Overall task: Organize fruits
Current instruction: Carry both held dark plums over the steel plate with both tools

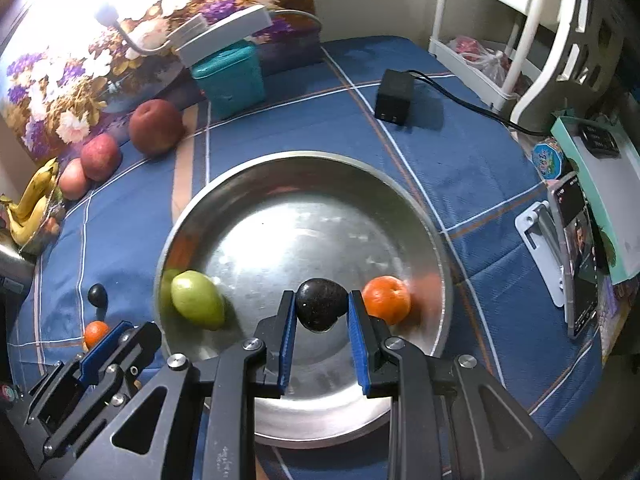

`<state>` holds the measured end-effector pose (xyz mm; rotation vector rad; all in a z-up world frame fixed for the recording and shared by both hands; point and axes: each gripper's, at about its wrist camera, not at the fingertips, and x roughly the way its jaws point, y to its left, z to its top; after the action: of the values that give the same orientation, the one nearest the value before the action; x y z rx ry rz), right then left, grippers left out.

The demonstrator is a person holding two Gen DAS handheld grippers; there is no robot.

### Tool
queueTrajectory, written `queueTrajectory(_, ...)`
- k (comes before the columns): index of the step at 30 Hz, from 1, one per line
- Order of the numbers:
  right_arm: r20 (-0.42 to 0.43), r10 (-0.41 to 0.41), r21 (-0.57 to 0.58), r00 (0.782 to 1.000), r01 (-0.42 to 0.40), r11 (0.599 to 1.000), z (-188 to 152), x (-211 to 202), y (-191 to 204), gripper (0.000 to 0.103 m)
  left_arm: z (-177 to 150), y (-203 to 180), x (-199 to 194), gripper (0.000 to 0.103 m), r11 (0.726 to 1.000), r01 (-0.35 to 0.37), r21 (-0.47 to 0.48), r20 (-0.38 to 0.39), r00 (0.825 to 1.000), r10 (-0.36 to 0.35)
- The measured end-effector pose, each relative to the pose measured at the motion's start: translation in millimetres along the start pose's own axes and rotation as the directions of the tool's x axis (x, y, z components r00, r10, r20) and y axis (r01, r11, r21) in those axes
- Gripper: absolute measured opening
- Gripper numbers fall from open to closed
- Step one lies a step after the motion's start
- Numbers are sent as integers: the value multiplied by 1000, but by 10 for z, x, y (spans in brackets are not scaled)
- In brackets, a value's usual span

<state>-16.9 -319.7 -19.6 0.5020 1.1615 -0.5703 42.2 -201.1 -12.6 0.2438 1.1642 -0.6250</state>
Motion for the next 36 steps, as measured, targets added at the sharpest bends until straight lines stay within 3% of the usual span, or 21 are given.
queueTrajectory(16, -81, 23, 34, 996, -20, 999, -59, 243, -140, 27, -108, -153, 268, 24, 999, 14, 42, -80, 997, -11)
queueTrajectory(36, -183, 14, 53, 983, -4, 999, -136, 619, -122, 27, -206, -166, 568, 24, 999, 21, 25, -136, 991, -18)
